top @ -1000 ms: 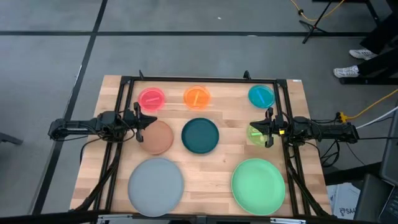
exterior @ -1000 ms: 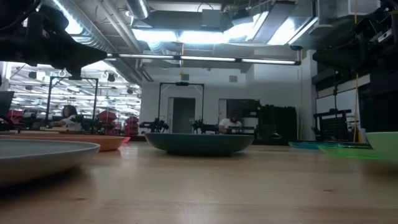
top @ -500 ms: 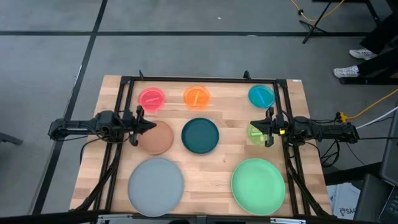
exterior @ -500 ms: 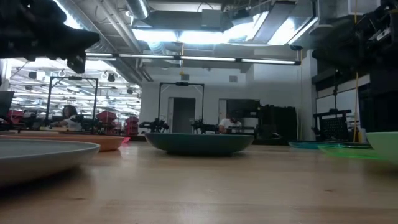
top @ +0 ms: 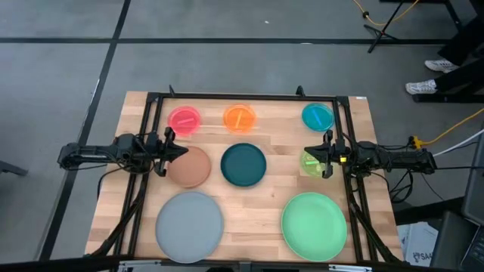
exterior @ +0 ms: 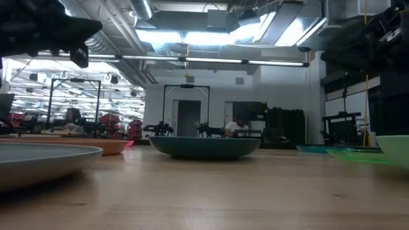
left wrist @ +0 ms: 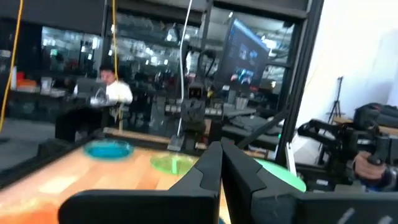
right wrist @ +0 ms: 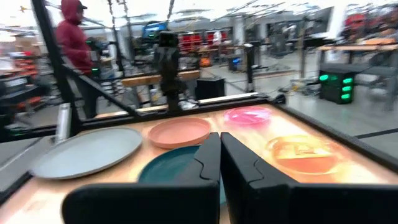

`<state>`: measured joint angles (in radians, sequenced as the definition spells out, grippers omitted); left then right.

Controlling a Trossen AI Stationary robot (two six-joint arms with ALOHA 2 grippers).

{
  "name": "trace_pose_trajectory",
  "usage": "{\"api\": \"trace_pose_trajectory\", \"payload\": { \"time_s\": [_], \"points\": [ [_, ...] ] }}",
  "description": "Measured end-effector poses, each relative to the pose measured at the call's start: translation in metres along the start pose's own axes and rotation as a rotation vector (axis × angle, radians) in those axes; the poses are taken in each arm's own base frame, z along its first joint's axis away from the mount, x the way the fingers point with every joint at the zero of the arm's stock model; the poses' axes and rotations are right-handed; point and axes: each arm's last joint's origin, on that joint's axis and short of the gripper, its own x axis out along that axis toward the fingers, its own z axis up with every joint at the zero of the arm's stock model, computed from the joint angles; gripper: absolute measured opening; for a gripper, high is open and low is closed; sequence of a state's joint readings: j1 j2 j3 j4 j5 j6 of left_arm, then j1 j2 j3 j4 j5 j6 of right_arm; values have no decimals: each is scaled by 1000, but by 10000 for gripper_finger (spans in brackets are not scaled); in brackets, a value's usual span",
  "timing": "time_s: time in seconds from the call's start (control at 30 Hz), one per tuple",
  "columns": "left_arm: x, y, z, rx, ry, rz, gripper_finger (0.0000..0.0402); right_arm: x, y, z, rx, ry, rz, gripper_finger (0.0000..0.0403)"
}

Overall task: Stack plastic plates
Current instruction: Adjust the gray plate

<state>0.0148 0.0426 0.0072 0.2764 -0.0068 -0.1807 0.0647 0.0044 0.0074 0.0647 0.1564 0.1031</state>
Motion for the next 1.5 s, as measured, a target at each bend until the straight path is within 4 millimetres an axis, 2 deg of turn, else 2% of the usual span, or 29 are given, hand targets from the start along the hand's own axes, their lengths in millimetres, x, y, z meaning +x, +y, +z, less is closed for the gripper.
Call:
{"api": "trace_pose_trajectory", "payload": {
  "time_s": [0.53, 0.9, 1.07, 1.3, 1.5],
  "points": [
    [10, -3, -2, 62, 22, -58, 4, 8, 1, -7, -10, 87, 5, 1],
    [15, -2, -3, 98, 9, 5, 4, 16, 4, -5, -11, 75, 61, 1],
    [17, -2, -2, 79, -6, 8, 4, 22, 6, -6, -10, 82, 81, 1],
    [22, -2, 1, 181, -39, 3, 4, 34, 7, -15, 12, 159, 93, 1],
    [25, -1, -1, 185, -19, 37, 4, 52, 11, -7, -3, 224, 94, 1]
  ]
}}
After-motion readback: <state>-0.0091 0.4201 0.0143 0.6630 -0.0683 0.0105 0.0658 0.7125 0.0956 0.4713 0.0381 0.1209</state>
